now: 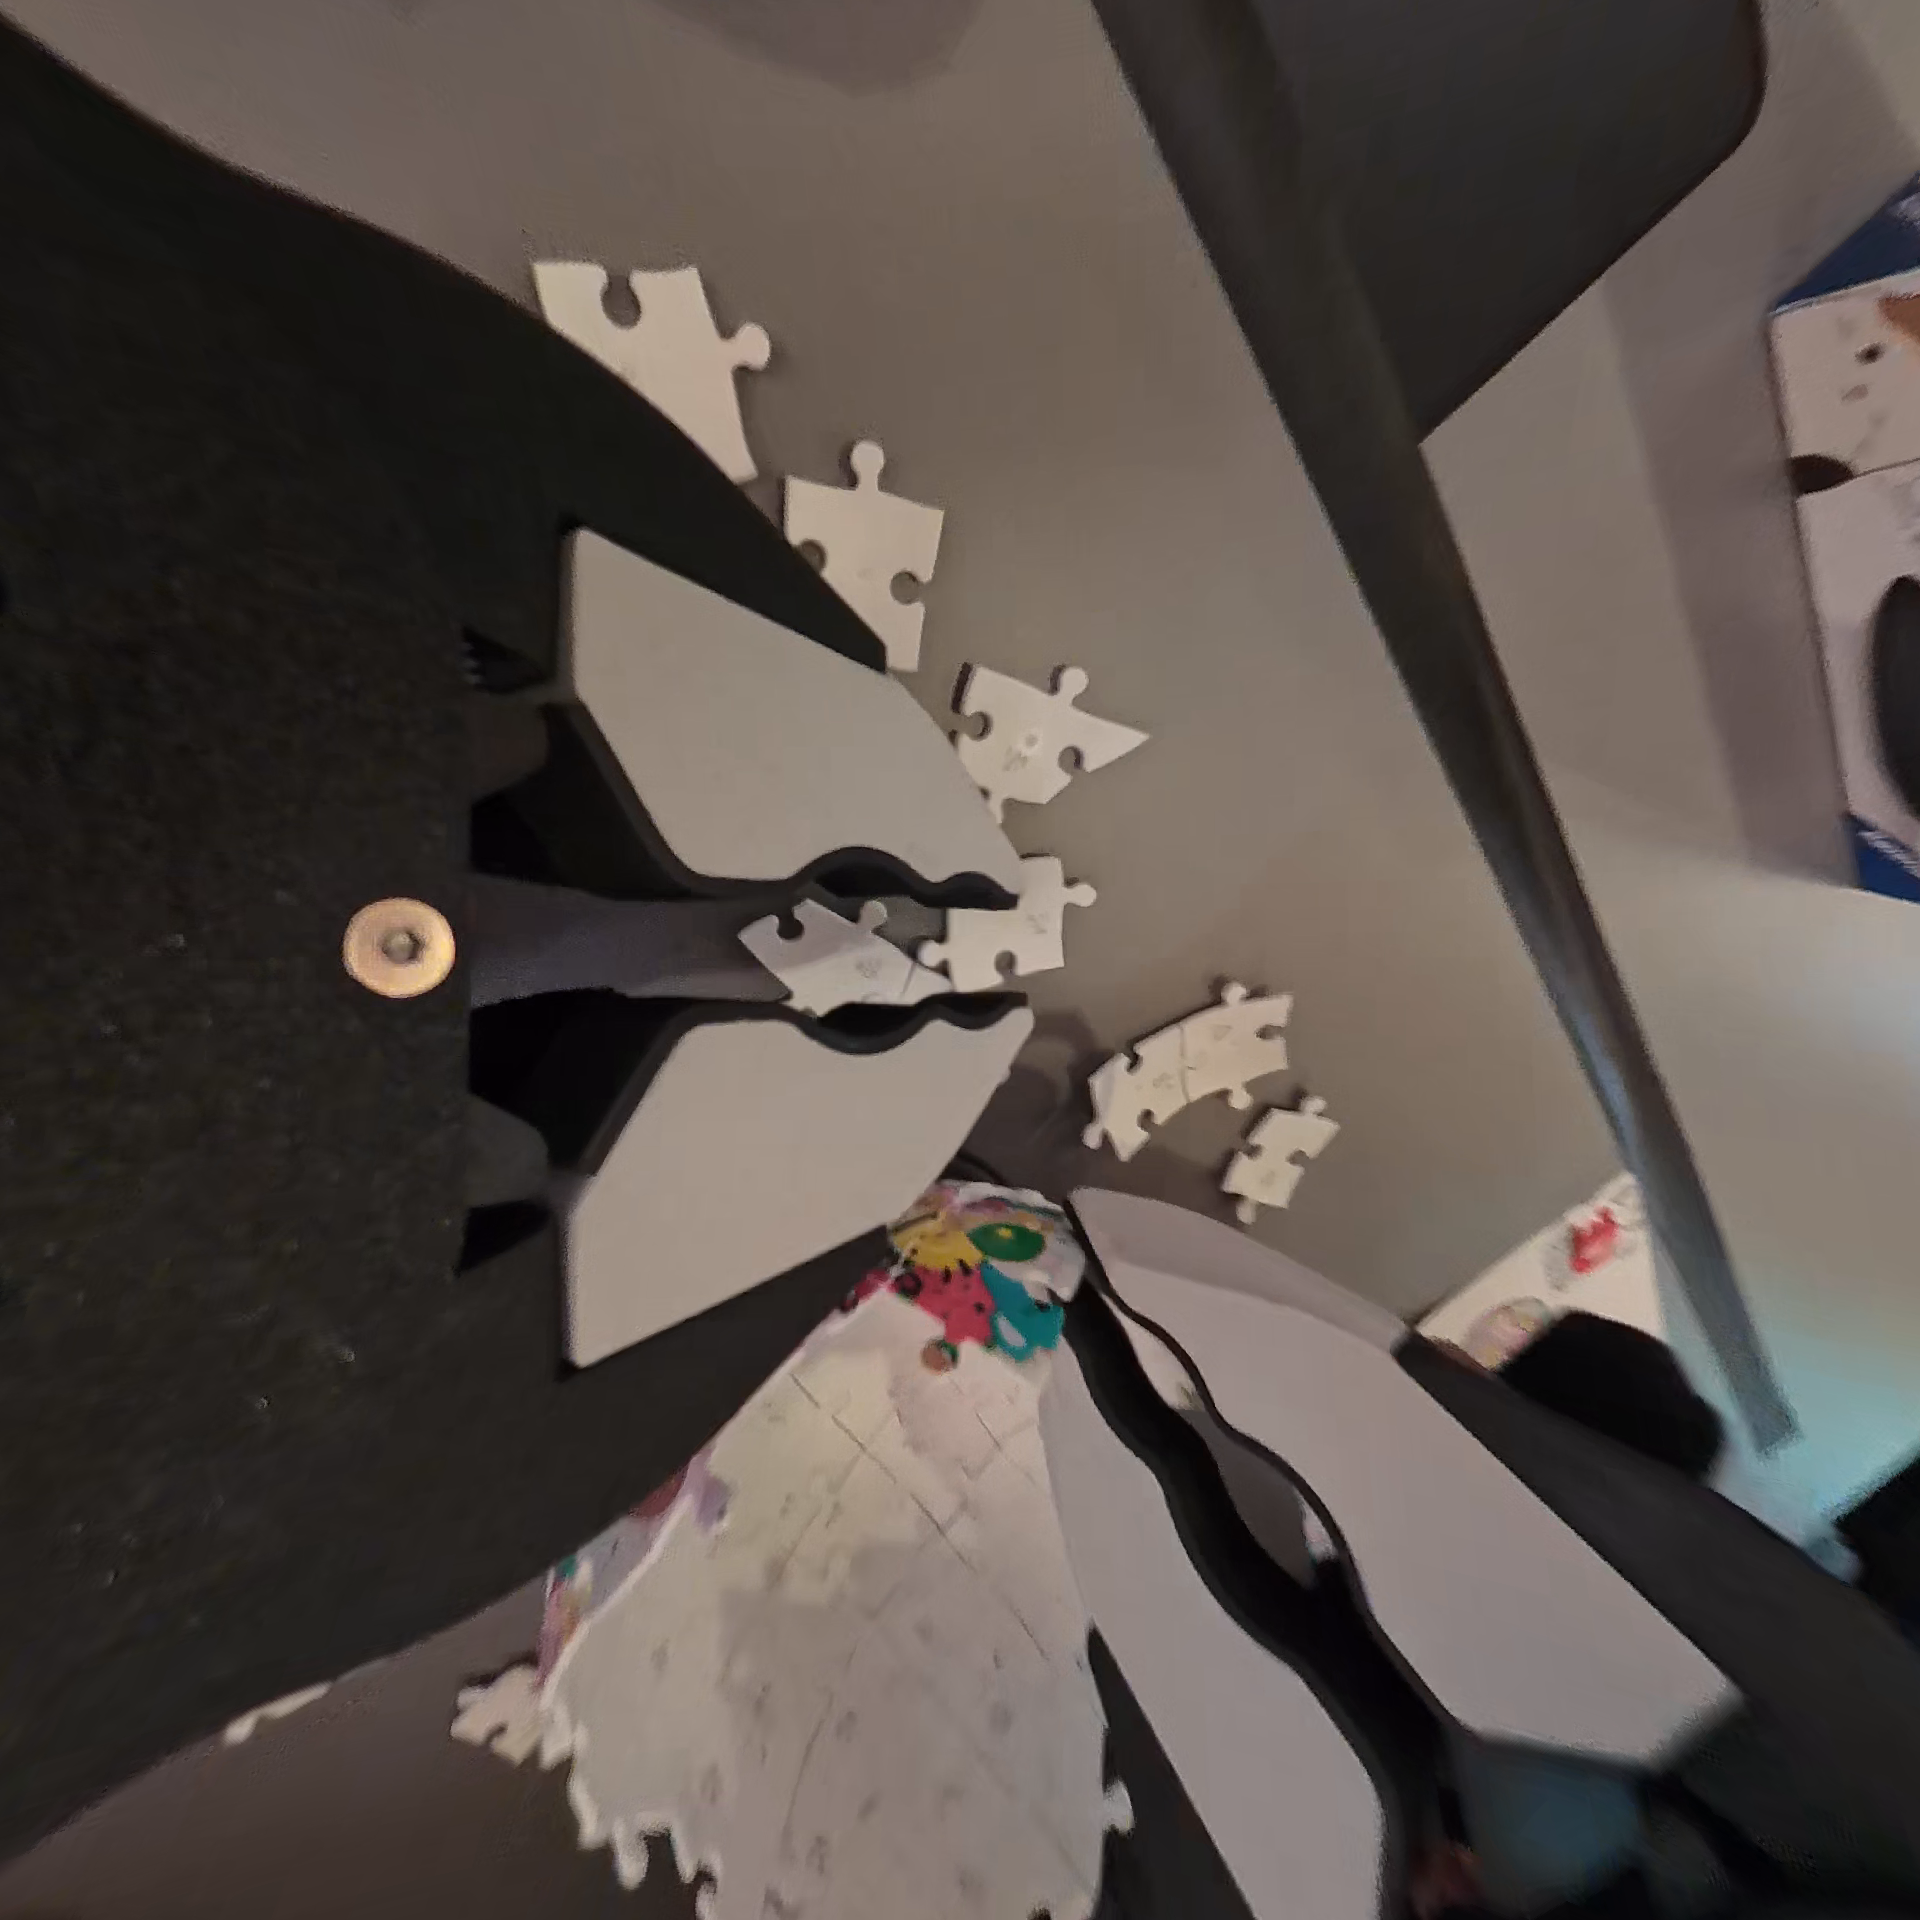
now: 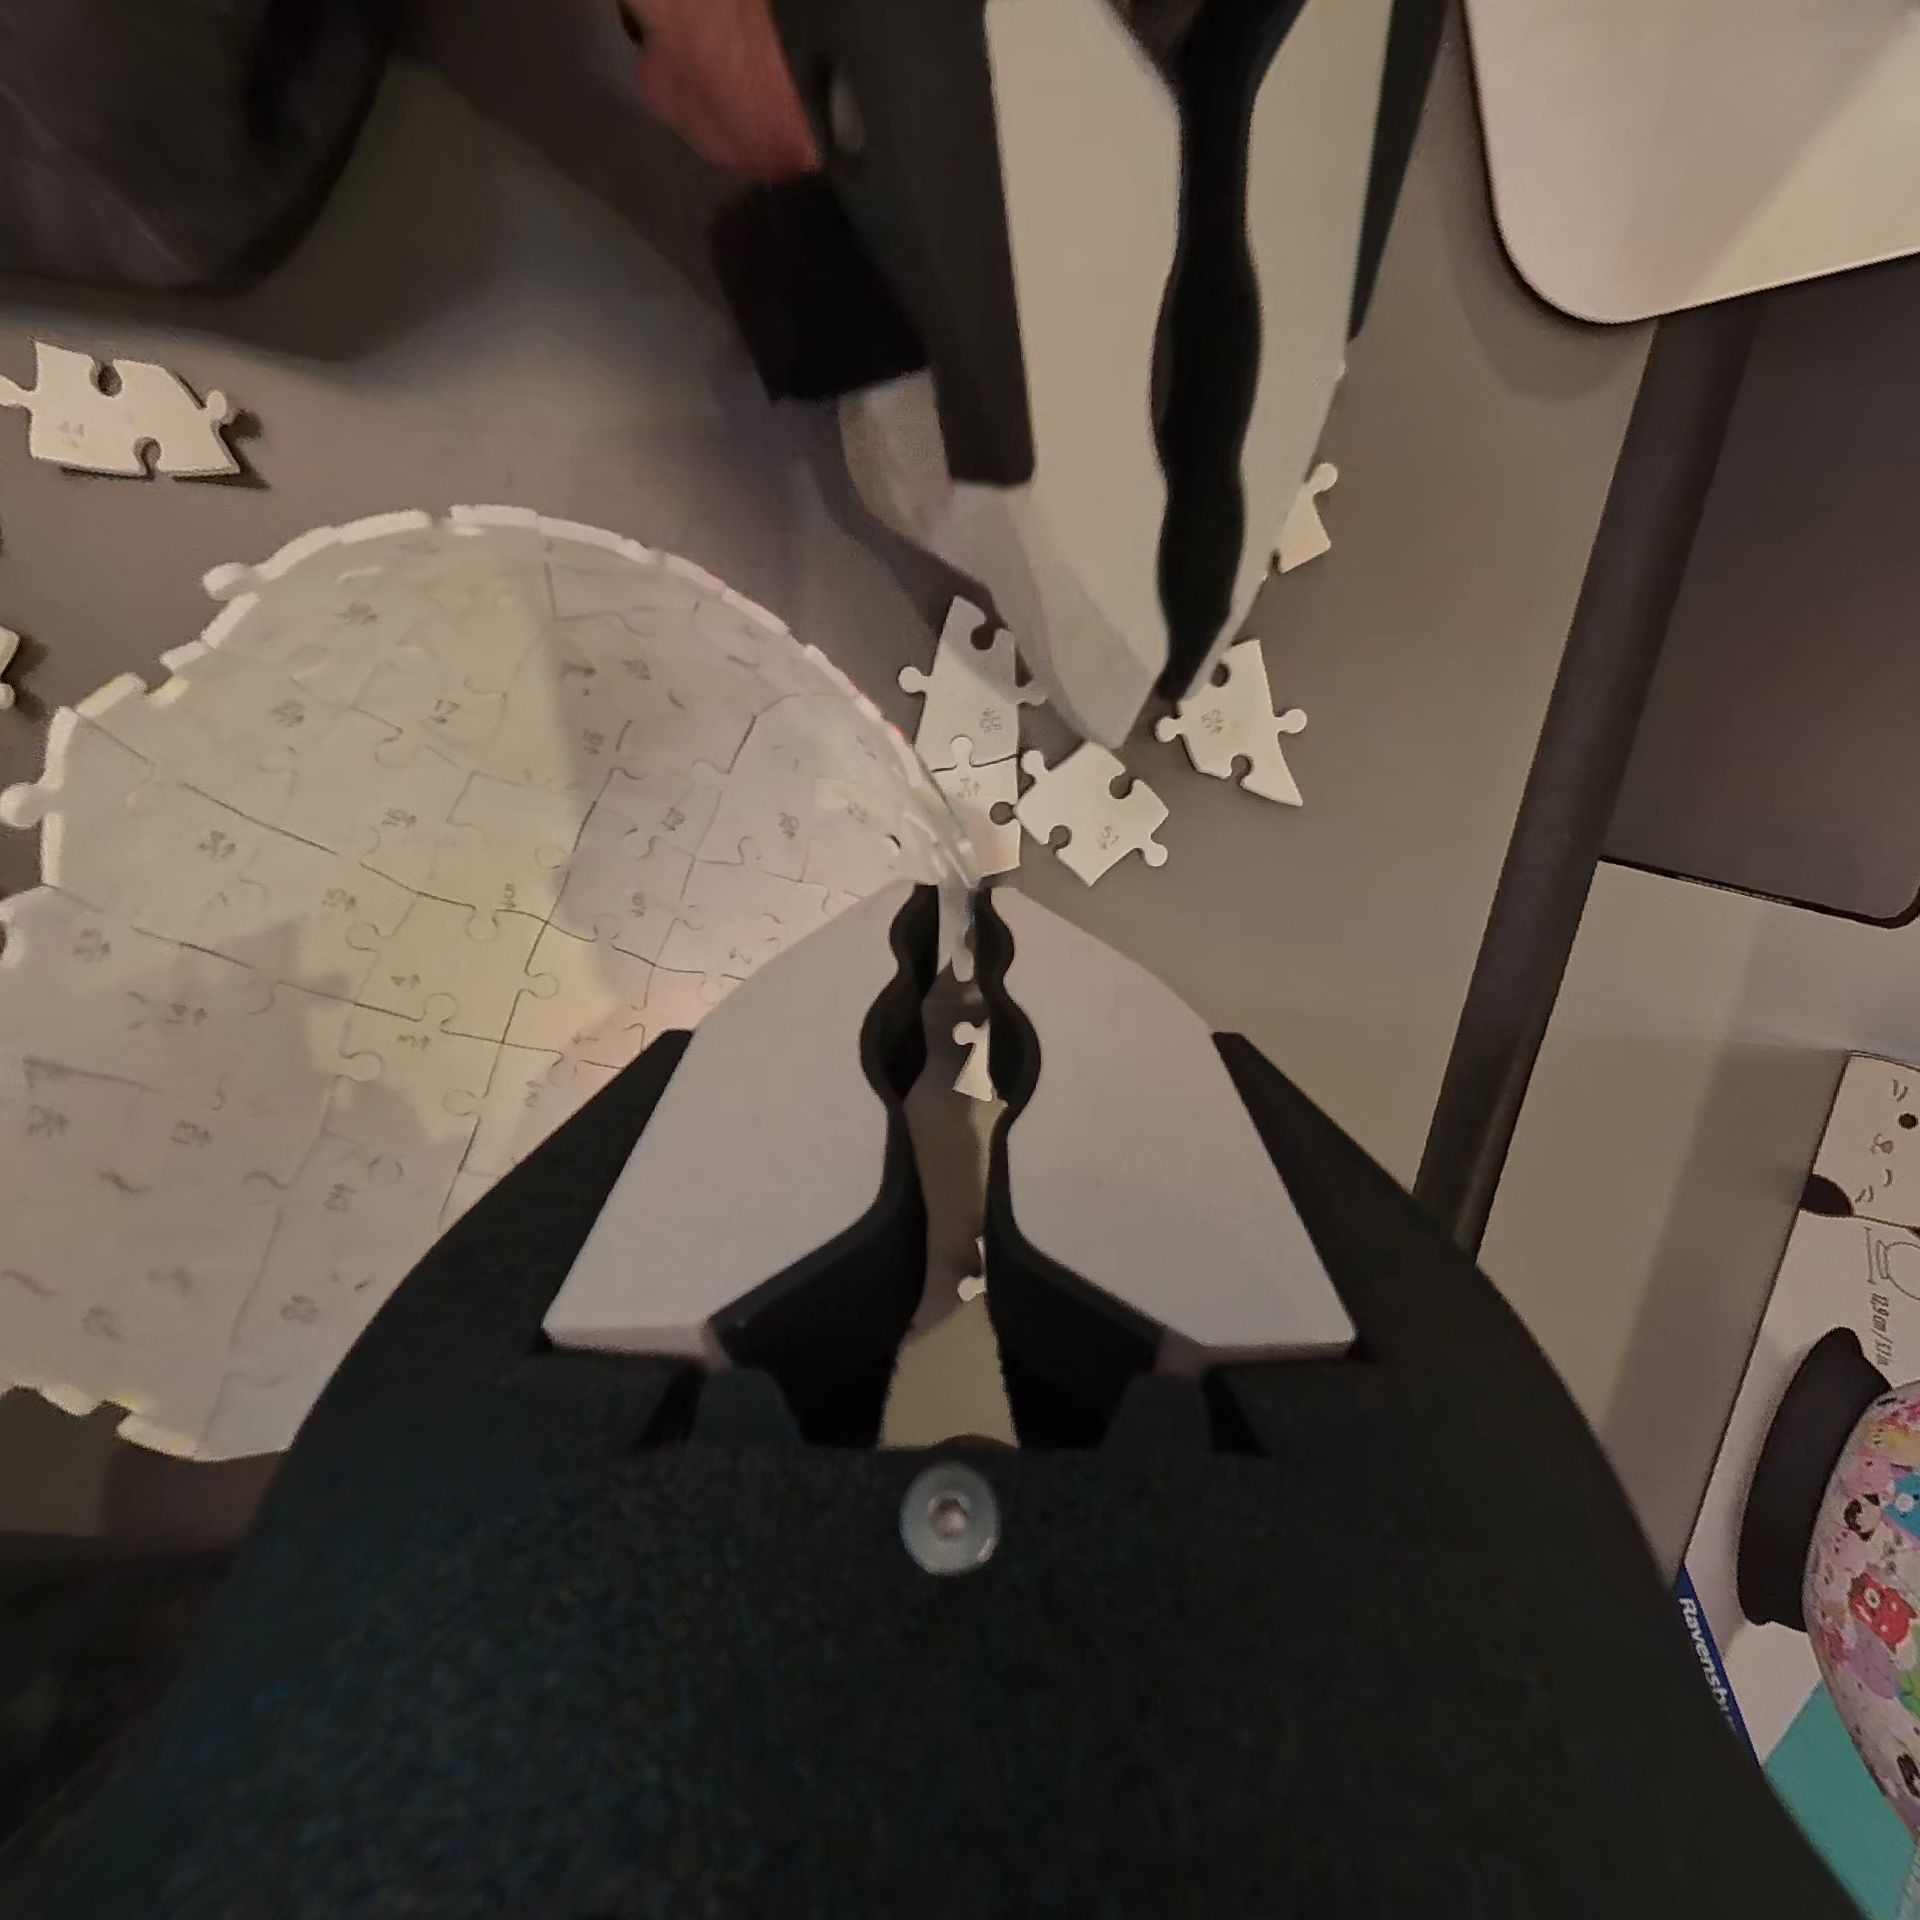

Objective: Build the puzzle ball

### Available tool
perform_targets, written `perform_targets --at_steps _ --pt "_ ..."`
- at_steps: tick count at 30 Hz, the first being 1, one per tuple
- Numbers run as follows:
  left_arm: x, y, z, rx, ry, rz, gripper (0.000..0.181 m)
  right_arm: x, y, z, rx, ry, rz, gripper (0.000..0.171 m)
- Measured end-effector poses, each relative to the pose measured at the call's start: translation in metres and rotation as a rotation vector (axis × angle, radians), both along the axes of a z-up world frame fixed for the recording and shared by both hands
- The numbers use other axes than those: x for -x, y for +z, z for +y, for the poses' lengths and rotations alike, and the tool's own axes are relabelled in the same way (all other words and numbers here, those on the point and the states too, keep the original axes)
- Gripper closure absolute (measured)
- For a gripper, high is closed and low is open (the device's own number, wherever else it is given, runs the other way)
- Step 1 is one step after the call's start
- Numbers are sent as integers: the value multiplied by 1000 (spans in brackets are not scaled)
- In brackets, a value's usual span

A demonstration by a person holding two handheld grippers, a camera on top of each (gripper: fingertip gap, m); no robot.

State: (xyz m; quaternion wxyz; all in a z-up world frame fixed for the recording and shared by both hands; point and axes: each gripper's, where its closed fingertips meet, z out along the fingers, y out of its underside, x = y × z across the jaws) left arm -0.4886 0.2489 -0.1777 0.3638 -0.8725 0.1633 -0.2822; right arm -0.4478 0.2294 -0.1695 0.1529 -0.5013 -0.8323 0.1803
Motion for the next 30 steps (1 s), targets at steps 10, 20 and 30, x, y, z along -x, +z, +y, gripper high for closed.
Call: perform_targets --at_steps 10,20,30 --pt "1 -3 0 -4 1 -6 166 -3 8 -2 20 26 14 157" --pt "-17 -26 10 -59 -90 161 174 -18 48 -5 -38 208 125 171" --pt "-31 -37 19 -42 -192 253 181 -9 22 -30 -233 422 -61 171"
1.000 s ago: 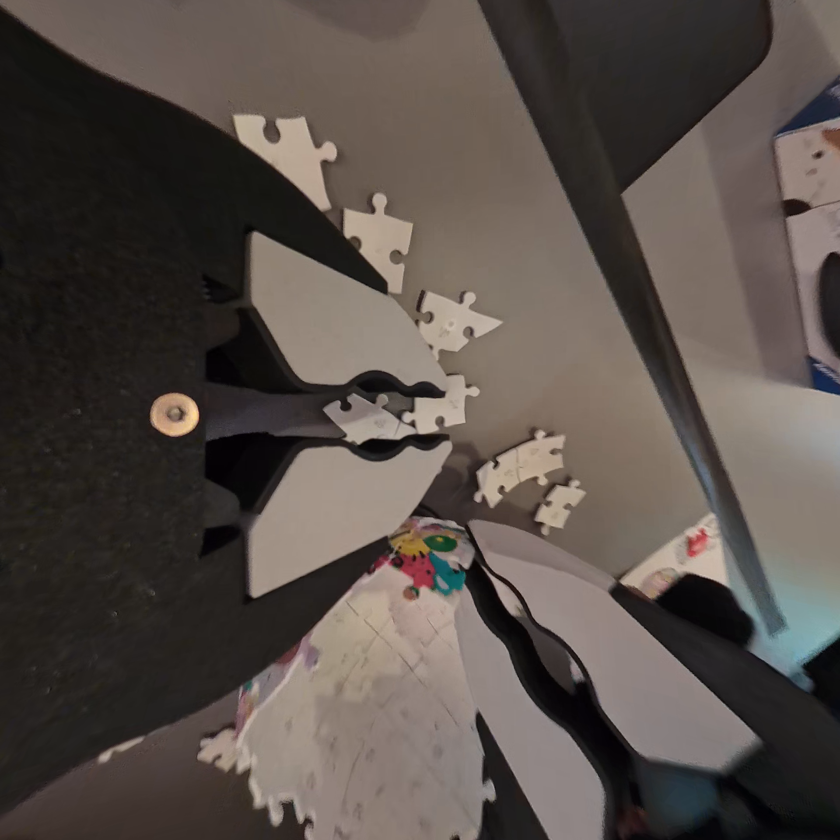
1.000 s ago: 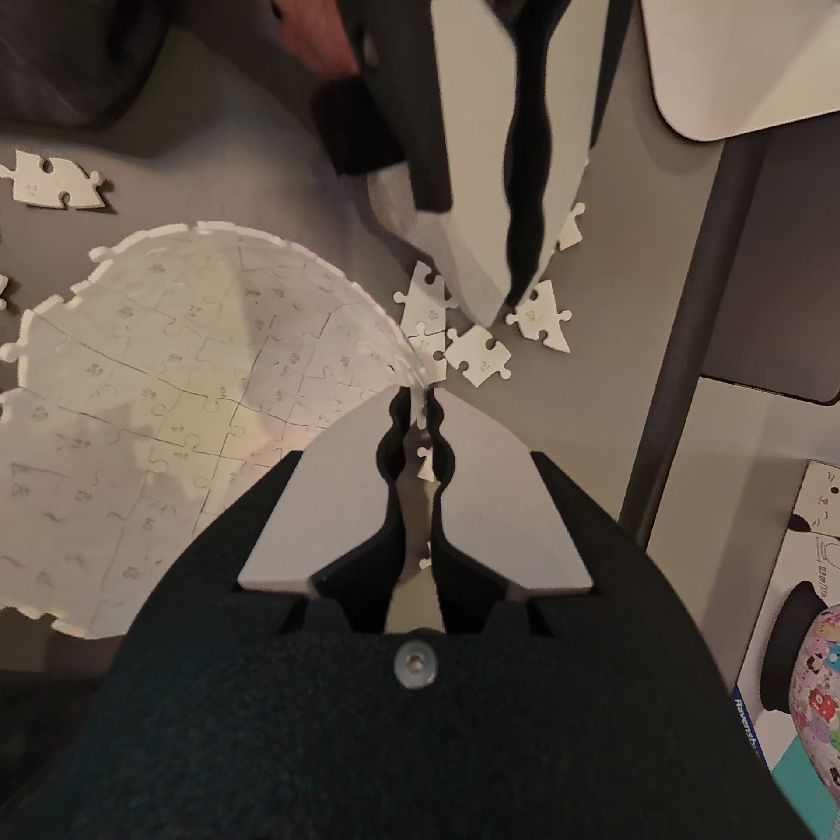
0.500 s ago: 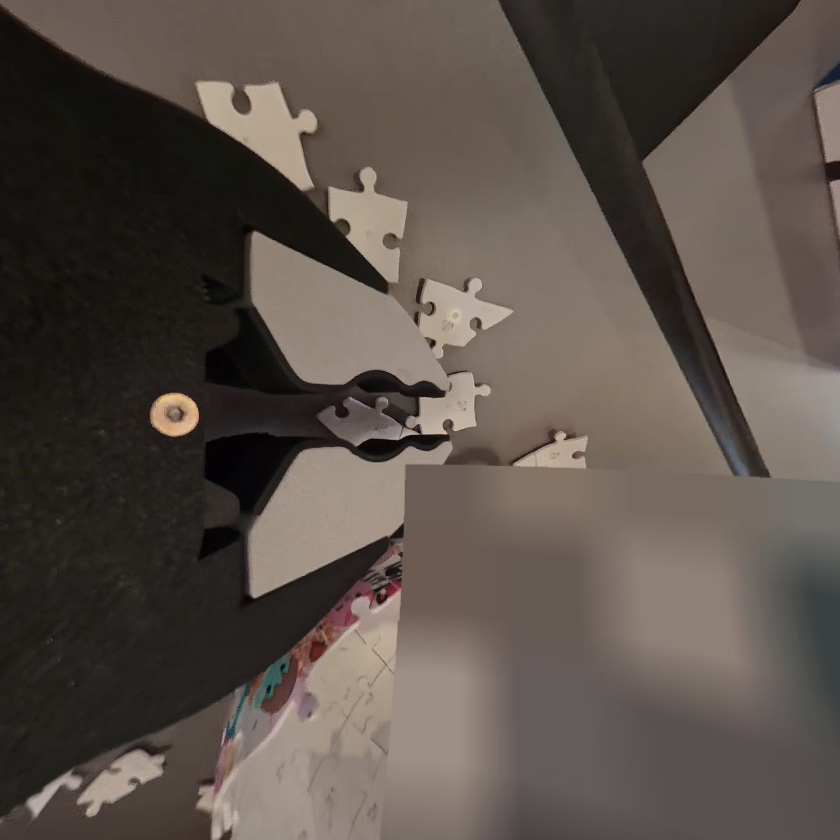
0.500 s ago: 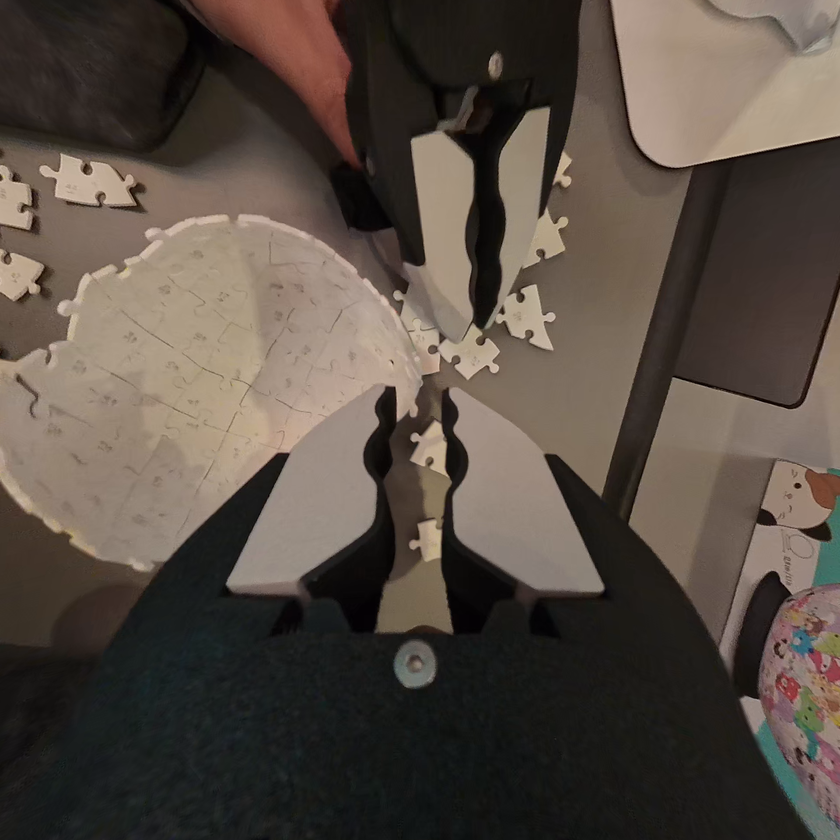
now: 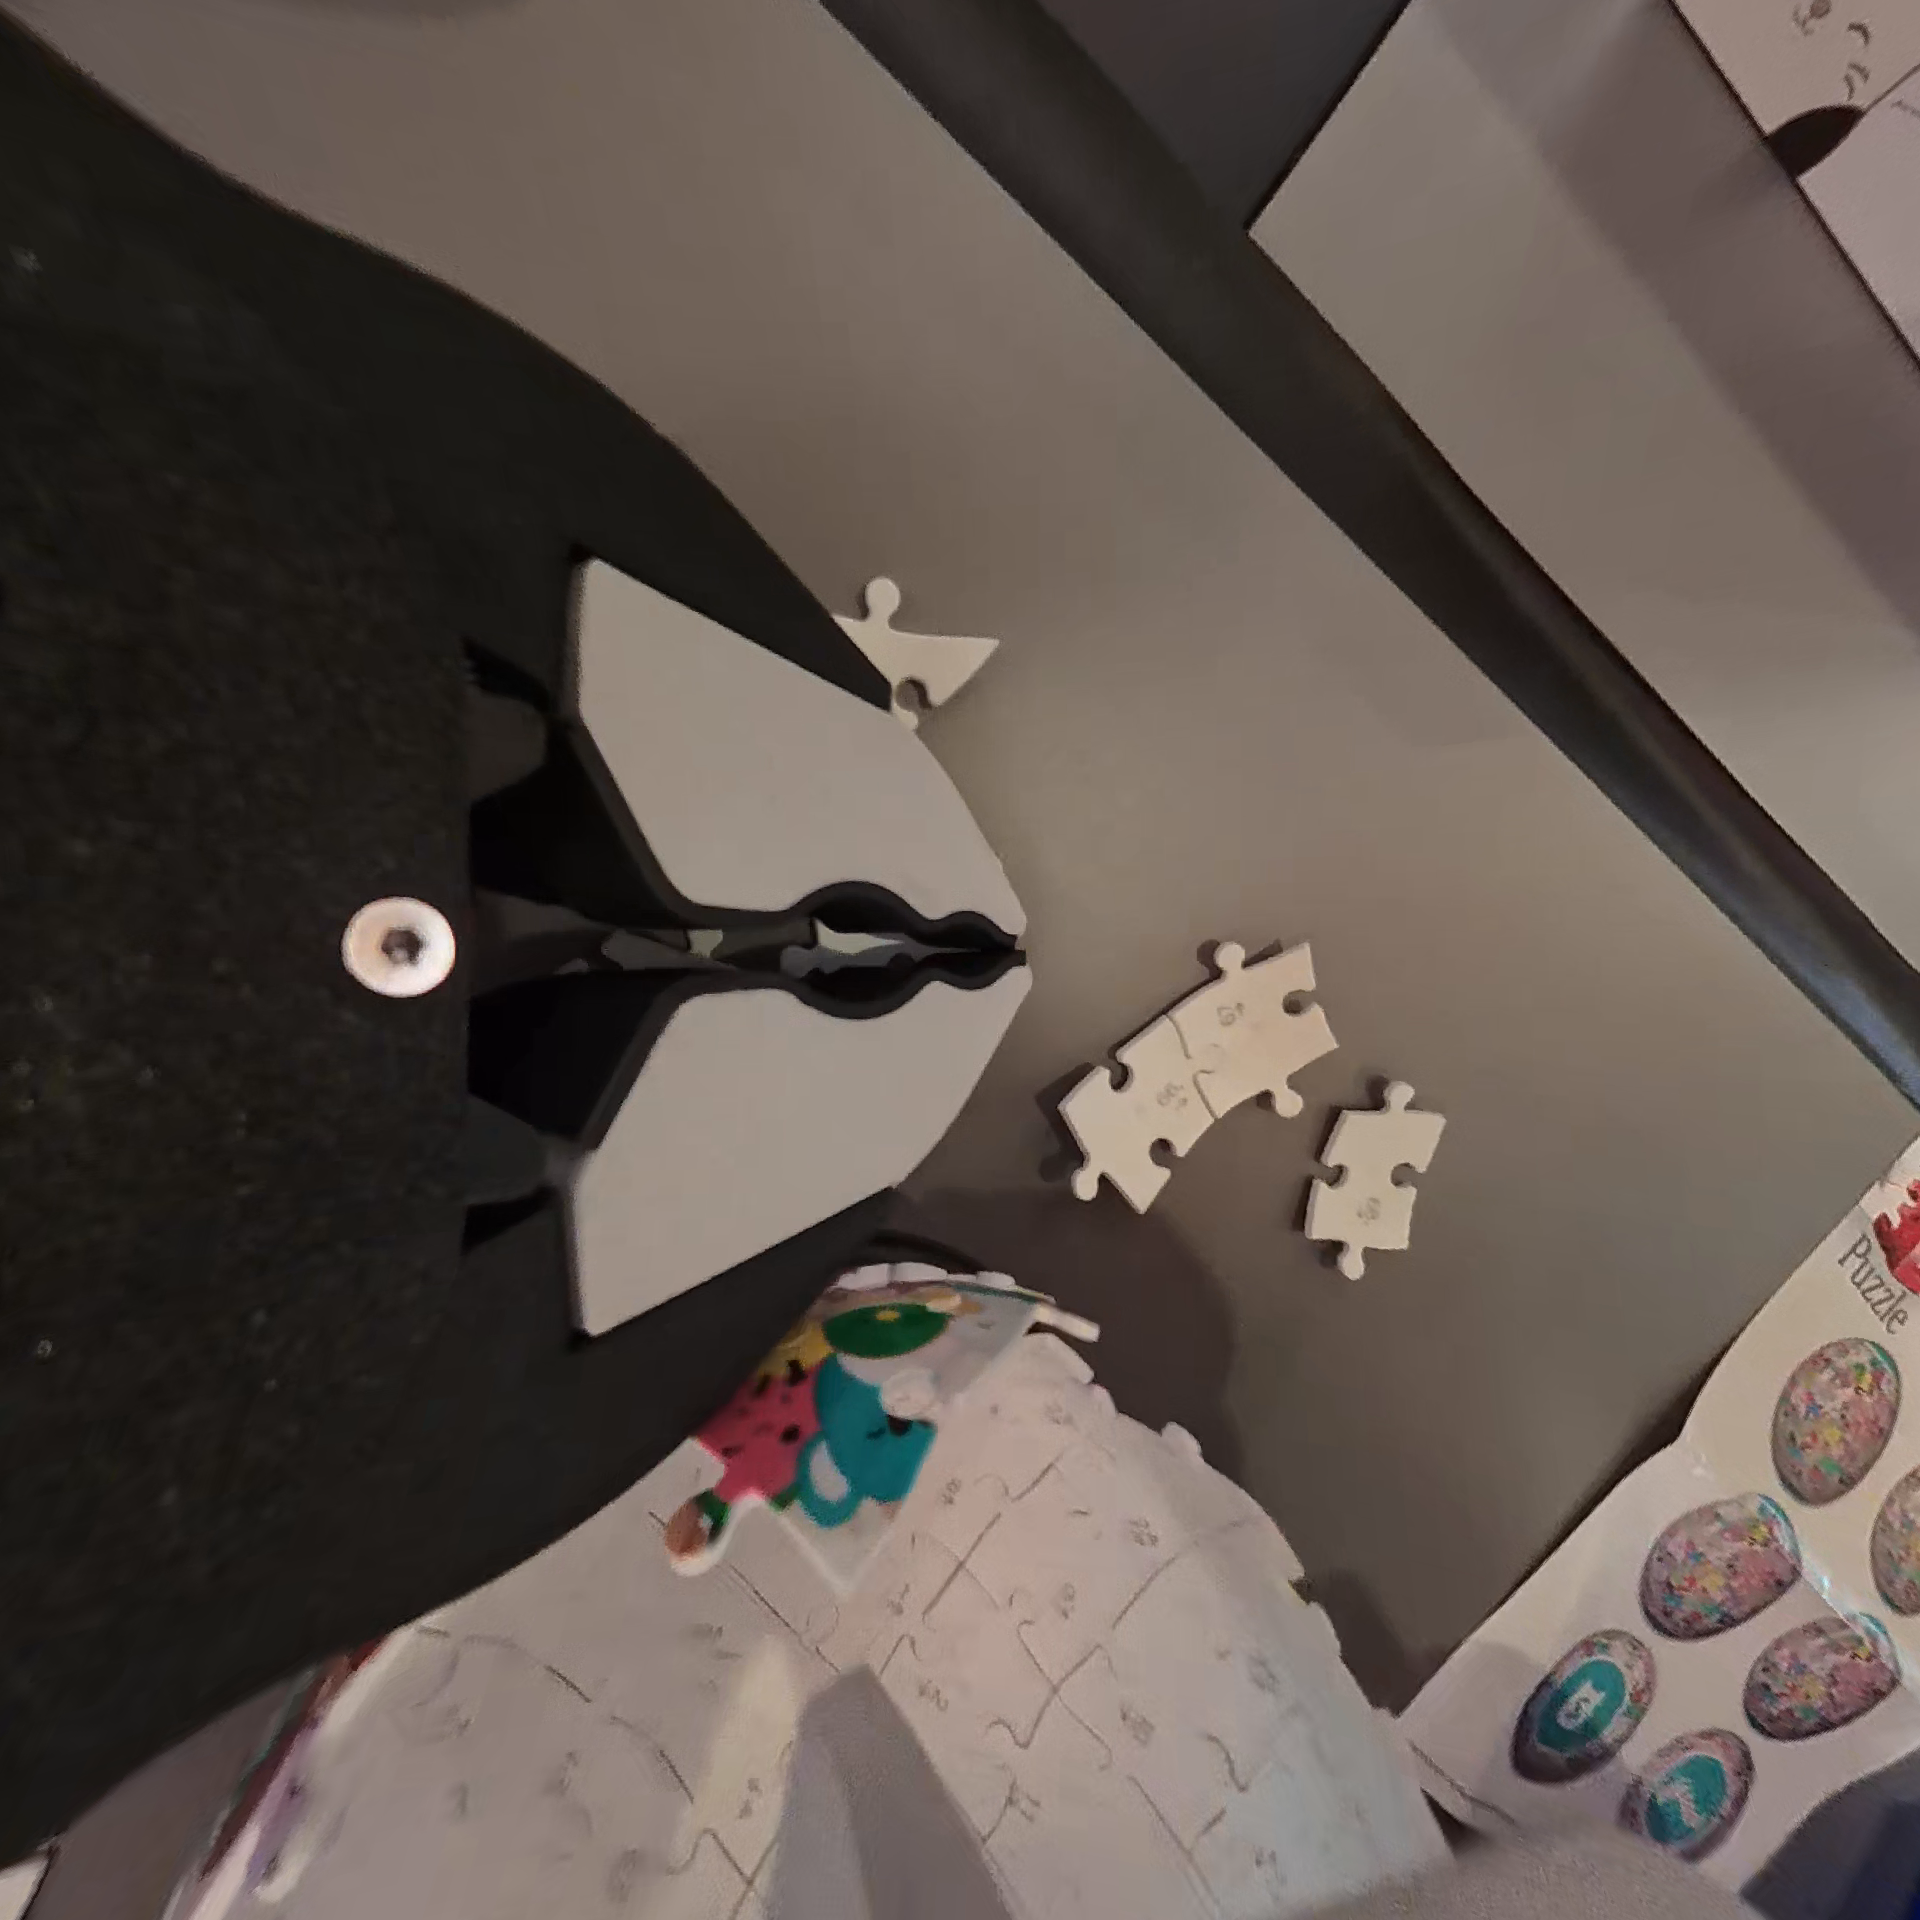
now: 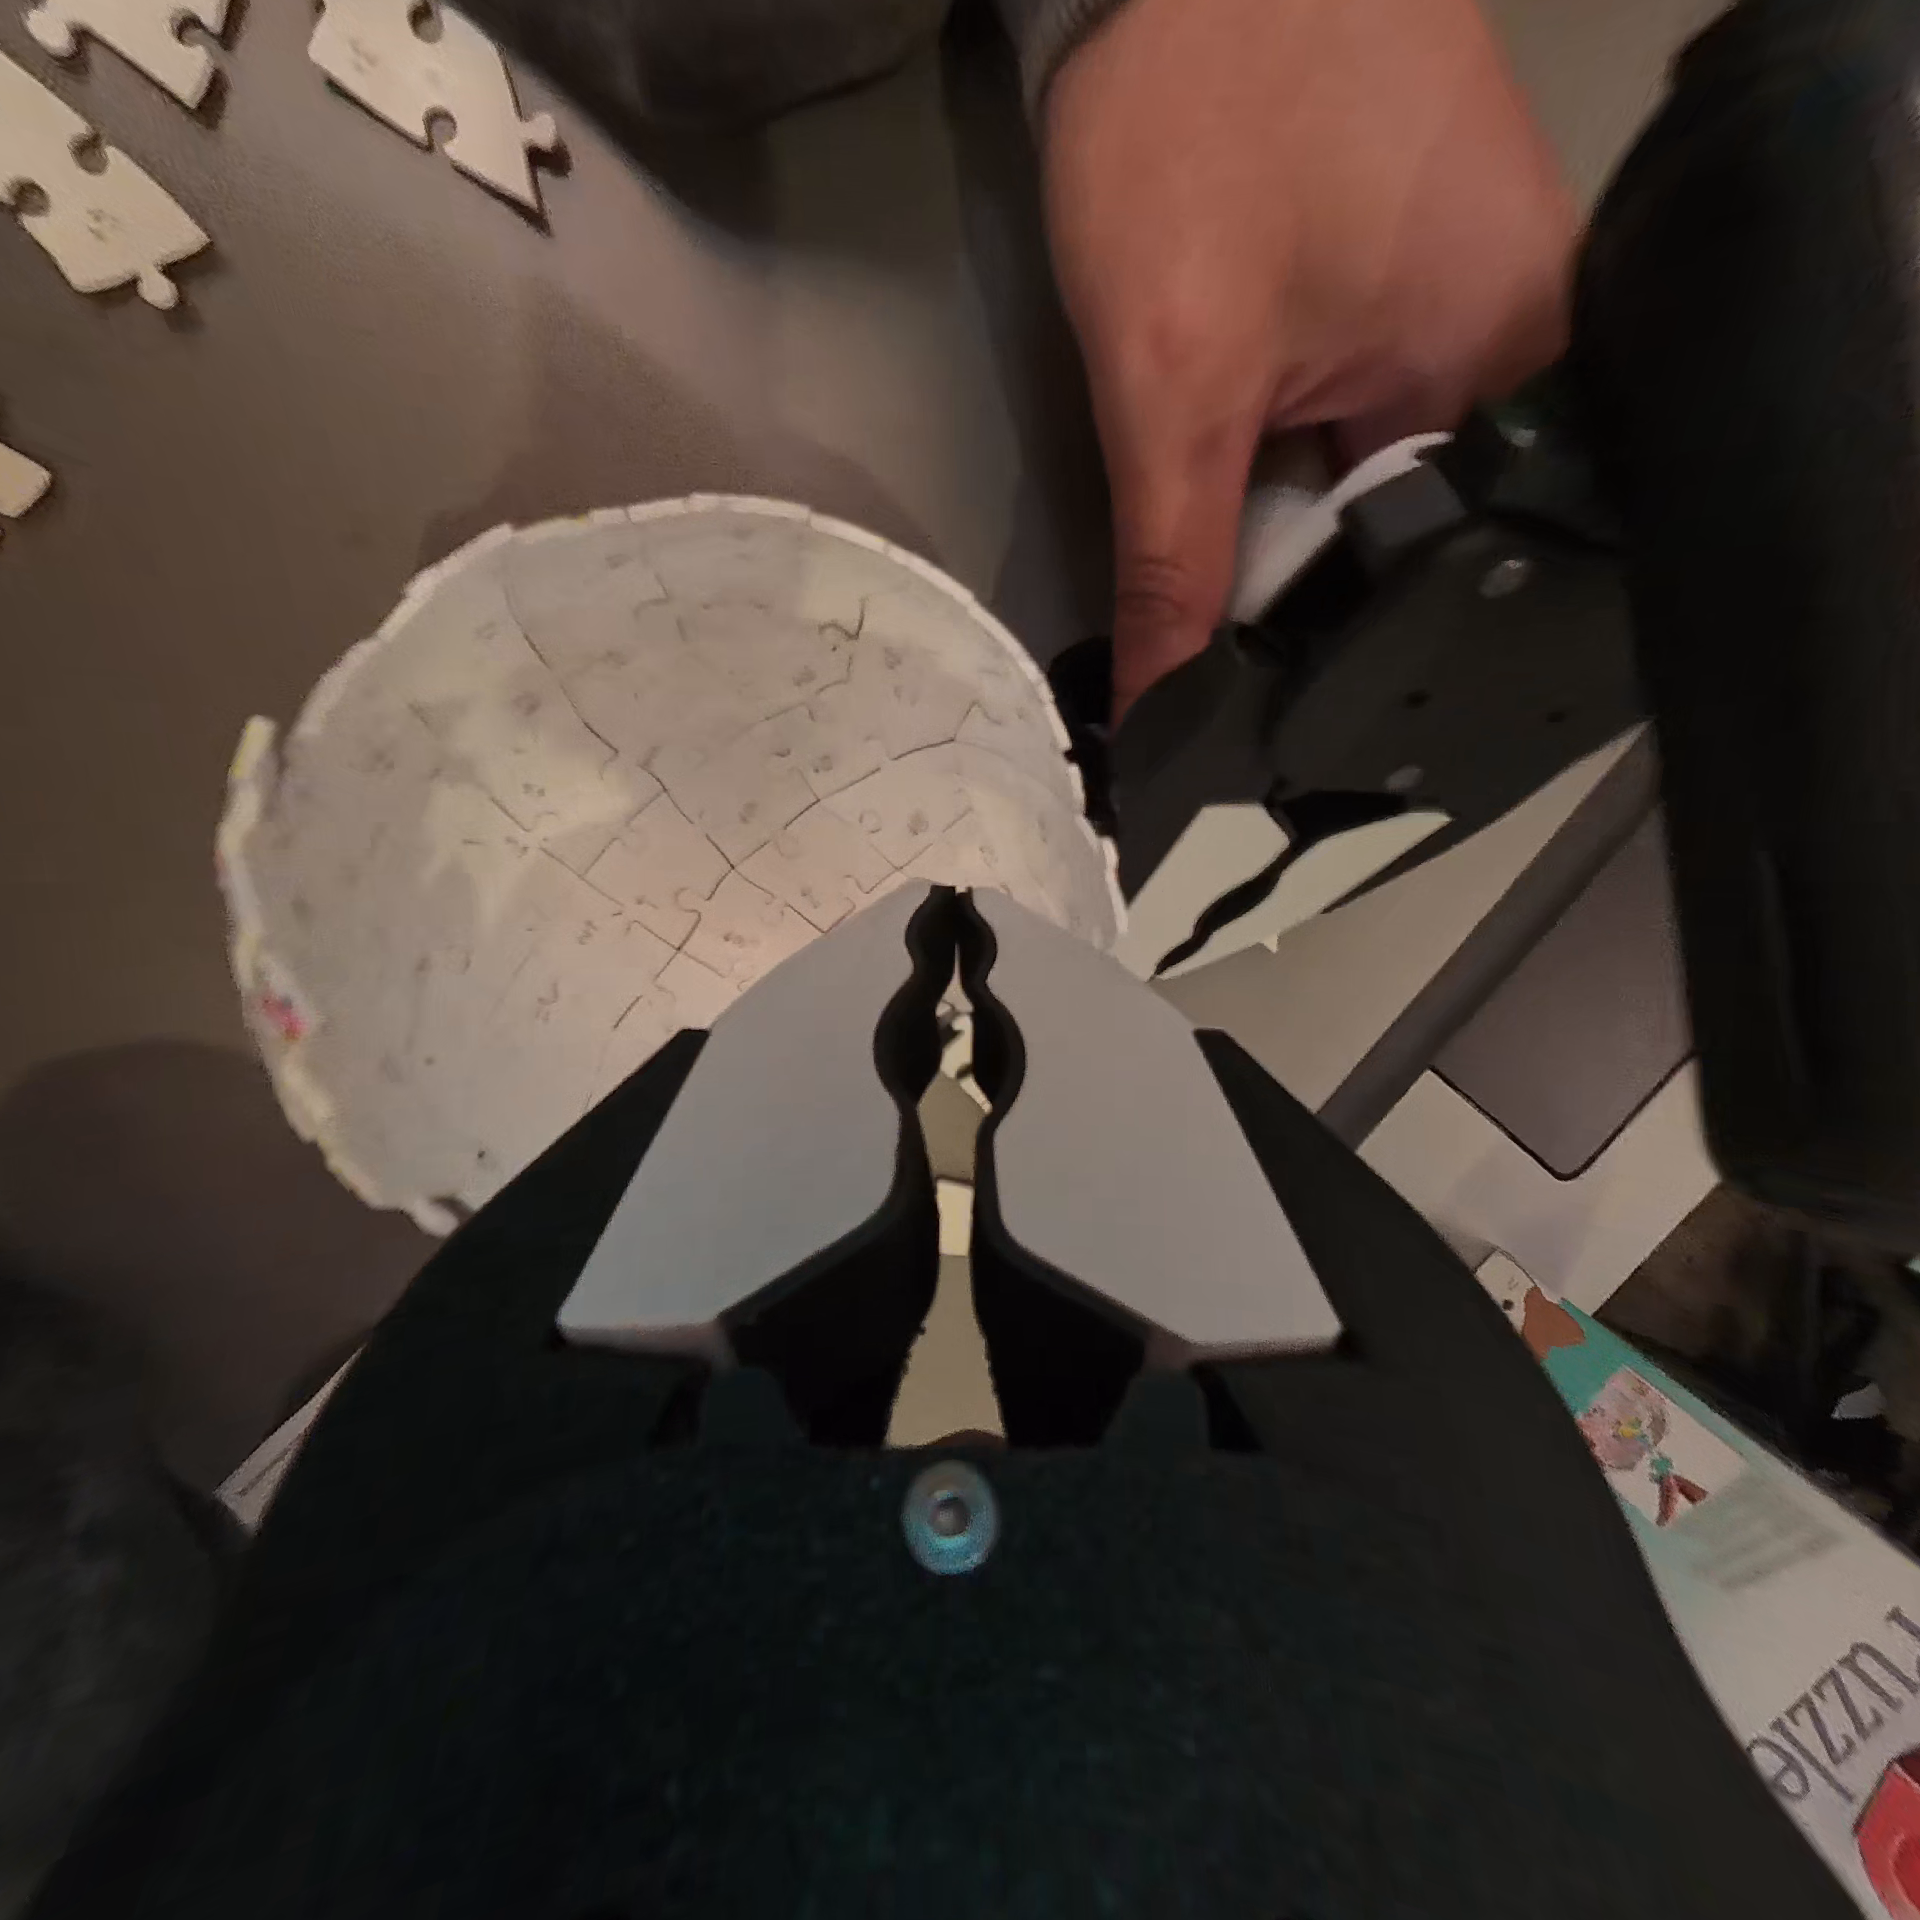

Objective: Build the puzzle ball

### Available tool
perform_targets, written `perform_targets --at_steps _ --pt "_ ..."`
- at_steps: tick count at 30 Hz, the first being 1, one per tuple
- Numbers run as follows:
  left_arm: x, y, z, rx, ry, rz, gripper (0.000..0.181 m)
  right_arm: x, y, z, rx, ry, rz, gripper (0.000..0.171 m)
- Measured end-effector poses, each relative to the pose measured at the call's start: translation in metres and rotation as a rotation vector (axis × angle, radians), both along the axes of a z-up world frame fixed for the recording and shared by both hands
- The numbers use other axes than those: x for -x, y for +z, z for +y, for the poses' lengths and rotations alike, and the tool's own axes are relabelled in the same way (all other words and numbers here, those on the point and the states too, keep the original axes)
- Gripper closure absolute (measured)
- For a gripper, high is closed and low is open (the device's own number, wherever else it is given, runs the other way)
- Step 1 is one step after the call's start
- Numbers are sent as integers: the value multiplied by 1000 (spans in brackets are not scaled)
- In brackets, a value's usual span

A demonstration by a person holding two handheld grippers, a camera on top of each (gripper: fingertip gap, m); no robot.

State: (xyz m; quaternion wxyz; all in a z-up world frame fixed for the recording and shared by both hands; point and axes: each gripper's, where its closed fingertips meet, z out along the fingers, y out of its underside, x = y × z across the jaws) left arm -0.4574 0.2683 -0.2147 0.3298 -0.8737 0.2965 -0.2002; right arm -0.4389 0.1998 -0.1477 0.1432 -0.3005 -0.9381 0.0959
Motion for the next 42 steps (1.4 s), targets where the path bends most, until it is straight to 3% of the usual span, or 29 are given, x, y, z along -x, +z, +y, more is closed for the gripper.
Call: perform_targets --at_steps 7,17,42 --pt "-4 4 3 46 -23 -91 181 -1 -31 8 -131 -43 -105 171" --pt "-6 2 1 -1 -33 -33 181 3 -41 16 -294 -113 -110 171" --pt "-7 3 1 11 -26 -57 181 7 -37 19 -280 -98 -58 171"
